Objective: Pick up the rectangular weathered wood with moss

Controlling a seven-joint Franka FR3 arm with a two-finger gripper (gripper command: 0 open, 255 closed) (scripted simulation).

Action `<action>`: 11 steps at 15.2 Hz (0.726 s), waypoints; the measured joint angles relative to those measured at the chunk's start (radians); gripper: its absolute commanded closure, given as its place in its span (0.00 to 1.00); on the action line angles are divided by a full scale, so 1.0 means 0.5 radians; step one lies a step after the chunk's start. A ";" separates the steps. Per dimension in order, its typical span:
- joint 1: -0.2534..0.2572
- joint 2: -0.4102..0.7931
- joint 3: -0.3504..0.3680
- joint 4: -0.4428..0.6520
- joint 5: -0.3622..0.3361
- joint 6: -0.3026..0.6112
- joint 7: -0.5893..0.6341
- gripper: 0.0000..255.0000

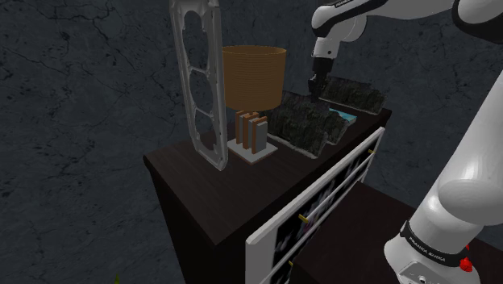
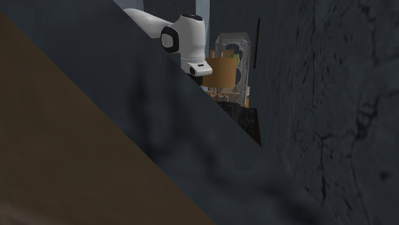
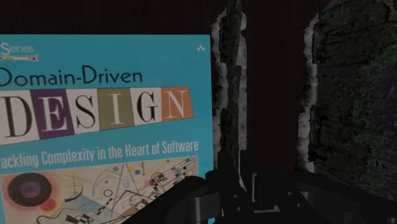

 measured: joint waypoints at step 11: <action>0.001 -0.003 0.002 0.146 -0.007 -0.153 0.029 1.00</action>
